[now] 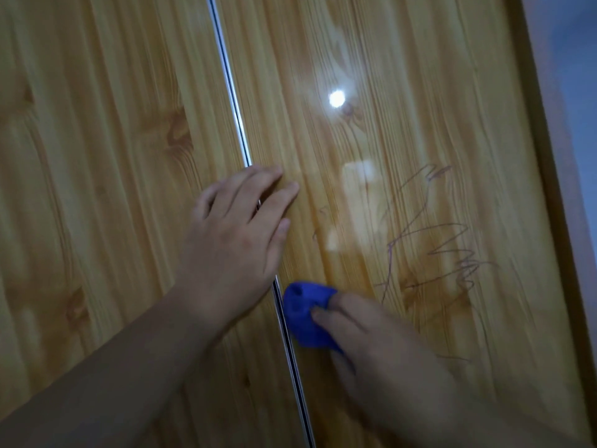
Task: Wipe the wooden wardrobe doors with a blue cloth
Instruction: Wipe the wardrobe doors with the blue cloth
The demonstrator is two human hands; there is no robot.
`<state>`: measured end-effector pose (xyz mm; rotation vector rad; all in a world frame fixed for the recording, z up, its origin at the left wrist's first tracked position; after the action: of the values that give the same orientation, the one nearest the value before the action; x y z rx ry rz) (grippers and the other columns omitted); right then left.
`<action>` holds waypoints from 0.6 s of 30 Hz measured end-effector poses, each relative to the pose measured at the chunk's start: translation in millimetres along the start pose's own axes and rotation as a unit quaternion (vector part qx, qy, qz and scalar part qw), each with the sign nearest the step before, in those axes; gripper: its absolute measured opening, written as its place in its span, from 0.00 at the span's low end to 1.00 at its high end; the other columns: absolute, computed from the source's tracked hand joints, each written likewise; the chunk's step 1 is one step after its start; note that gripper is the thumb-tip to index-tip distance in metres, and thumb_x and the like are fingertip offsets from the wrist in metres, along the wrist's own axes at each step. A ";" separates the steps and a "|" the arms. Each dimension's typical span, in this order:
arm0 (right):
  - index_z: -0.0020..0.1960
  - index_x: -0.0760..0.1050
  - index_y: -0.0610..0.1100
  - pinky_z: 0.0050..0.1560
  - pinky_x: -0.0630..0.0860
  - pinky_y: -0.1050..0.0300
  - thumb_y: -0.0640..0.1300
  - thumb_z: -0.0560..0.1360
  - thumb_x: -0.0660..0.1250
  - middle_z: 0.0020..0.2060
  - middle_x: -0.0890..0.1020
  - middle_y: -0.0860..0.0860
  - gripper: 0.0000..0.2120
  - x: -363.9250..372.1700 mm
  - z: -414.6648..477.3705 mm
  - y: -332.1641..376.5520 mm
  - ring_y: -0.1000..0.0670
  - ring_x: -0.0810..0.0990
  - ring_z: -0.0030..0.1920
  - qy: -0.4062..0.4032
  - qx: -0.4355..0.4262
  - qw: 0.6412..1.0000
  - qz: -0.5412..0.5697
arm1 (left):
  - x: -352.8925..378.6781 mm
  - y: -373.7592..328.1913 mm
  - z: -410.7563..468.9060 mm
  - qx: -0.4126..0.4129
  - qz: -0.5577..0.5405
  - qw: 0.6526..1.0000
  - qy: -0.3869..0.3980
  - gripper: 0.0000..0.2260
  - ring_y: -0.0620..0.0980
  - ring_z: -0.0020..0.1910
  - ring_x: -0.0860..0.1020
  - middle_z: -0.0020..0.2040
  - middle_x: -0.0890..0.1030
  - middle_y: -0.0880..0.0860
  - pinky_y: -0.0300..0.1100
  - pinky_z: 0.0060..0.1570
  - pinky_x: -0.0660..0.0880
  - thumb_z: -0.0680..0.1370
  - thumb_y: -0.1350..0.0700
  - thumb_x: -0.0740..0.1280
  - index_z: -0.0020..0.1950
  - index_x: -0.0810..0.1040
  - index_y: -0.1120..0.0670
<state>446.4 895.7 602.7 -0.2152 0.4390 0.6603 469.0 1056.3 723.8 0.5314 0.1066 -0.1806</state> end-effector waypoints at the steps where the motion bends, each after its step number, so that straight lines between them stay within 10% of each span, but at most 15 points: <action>1: 0.59 0.82 0.46 0.33 0.83 0.53 0.41 0.67 0.77 0.49 0.82 0.51 0.20 8.8 -9.5 3.6 0.50 0.83 0.41 0.009 -0.005 1.000 0.007 | 1.2 -0.2 -1.1 0.000 0.002 1.000 0.001 0.19 0.54 0.76 0.69 0.75 0.74 0.52 0.55 0.71 0.65 0.84 0.50 0.60 0.75 0.74 0.50; 18: 0.60 0.80 0.39 0.36 0.81 0.54 0.39 0.72 0.69 0.50 0.79 0.44 0.17 -27.8 39.2 -28.3 0.46 0.79 0.43 -0.011 -0.116 0.991 -0.071 | -2.2 -6.0 -4.6 -0.010 -0.022 1.000 0.006 0.21 0.55 0.79 0.67 0.77 0.73 0.55 0.56 0.79 0.60 0.85 0.54 0.60 0.78 0.71 0.54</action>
<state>457.4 871.6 651.8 -0.4548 0.3220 0.5719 465.4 1053.9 717.3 0.5102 0.1308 -0.2184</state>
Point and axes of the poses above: each hand's wrist, its own z-axis towards the middle knuckle, its own x-axis out of the palm, y = z × x, the point moved 3 cm from there along z, towards the middle knuckle
